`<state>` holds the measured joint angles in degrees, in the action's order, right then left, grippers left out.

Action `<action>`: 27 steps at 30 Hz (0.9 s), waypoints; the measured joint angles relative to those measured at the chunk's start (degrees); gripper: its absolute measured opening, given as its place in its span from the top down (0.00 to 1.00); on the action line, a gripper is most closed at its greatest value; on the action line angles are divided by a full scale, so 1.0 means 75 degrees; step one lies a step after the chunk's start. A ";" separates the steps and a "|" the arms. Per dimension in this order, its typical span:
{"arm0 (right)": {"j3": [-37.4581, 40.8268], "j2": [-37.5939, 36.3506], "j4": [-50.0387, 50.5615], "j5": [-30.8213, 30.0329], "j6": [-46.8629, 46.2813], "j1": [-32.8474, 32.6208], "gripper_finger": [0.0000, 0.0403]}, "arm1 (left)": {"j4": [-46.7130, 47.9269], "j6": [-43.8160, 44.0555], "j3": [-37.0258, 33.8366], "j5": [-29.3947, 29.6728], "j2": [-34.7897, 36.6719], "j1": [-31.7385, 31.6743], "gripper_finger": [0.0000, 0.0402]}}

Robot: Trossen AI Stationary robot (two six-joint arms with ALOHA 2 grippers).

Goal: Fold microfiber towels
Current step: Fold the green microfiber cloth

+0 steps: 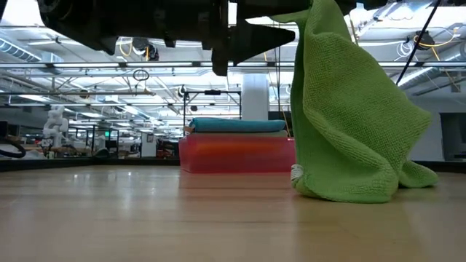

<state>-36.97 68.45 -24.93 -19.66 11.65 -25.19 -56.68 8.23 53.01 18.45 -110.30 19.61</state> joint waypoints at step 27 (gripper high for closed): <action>-0.0070 0.0623 0.0443 -0.0591 -0.3281 -0.0082 0.43 | 0.3448 0.0590 0.0000 0.0749 0.0659 -0.0080 0.99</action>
<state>-37.50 73.12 -21.61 -24.09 -12.96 -25.81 -30.82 12.66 53.01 24.07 -105.36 19.00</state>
